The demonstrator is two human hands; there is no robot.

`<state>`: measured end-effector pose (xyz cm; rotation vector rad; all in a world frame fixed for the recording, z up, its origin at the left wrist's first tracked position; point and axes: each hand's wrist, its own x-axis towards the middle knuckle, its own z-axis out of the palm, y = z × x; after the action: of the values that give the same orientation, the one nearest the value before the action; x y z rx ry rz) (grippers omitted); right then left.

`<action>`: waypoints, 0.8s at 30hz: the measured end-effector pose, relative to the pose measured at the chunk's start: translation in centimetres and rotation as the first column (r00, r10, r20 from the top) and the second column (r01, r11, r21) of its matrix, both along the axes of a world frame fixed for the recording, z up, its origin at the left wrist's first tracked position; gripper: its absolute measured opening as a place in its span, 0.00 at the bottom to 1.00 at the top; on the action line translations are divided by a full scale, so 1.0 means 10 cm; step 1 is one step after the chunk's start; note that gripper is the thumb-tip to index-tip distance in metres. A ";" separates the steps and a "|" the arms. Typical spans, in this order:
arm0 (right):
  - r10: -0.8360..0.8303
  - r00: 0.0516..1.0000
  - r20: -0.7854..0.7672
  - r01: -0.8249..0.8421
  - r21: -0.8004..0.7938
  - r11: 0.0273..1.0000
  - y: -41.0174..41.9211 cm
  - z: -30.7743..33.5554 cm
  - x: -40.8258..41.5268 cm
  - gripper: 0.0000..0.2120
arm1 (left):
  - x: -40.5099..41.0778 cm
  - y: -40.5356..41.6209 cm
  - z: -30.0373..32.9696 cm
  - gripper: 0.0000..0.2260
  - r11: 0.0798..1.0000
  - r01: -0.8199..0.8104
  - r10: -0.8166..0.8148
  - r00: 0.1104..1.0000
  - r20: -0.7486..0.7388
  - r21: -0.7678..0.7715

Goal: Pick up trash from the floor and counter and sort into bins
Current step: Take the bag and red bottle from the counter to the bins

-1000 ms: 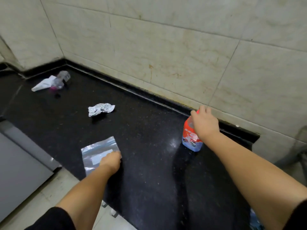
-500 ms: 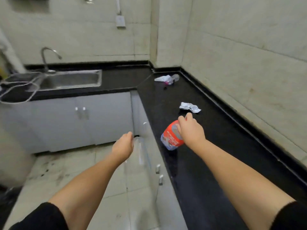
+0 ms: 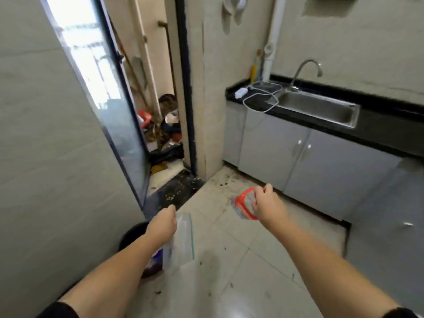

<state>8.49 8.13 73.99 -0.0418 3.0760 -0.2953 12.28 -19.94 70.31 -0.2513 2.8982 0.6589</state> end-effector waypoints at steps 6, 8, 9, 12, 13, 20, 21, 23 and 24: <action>0.101 0.977 0.189 -0.096 -0.036 0.995 -1.47 -0.76 -0.40 0.20 | -0.11 -1.25 -0.55 0.07 0.980 -0.191 0.184 0.975 0.123 0.052; 0.128 0.962 0.240 -0.116 -0.063 0.991 -1.78 -1.05 -0.46 0.19 | -0.16 -1.49 -0.82 0.09 0.957 -0.282 0.267 0.949 0.165 0.074; 0.160 0.952 0.261 -0.146 -0.071 0.987 -1.90 -1.23 -0.49 0.19 | -0.19 -1.58 -0.97 0.09 0.939 -0.333 0.314 0.933 0.175 0.087; 0.267 0.909 0.321 -0.248 -0.099 0.964 -2.21 -1.78 -0.60 0.19 | -0.29 -1.76 -1.48 0.05 0.853 -0.496 0.462 0.863 0.205 0.166; 0.283 0.900 0.333 -0.260 -0.113 0.959 -2.31 -1.98 -0.66 0.18 | -0.34 -1.80 -1.69 0.05 0.810 -0.552 0.512 0.830 0.220 0.198; 0.285 0.879 0.382 -0.175 -0.297 0.939 -2.76 -3.46 -1.04 0.13 | -0.82 -1.97 -3.33 0.16 0.518 -0.801 0.735 0.596 0.324 0.299; 0.289 0.876 0.385 -0.173 -0.308 0.936 -2.77 -3.64 -1.07 0.13 | -0.89 -1.97 -3.53 0.17 0.479 -0.824 0.764 0.562 0.319 0.304; 0.297 0.869 0.395 -0.174 -0.317 0.932 -2.77 -3.96 -1.12 0.12 | -1.01 -1.95 -3.89 0.15 0.406 -0.845 0.789 0.516 0.333 0.350; 0.295 0.866 0.404 -0.172 -0.313 0.934 -2.75 -4.09 -1.13 0.12 | -1.04 -1.93 -4.06 0.12 0.376 -0.844 0.787 0.509 0.348 0.383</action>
<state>-2.84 -19.42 33.08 -0.3136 2.5210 -0.6100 1.87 -39.23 29.70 -1.6557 2.1511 1.4537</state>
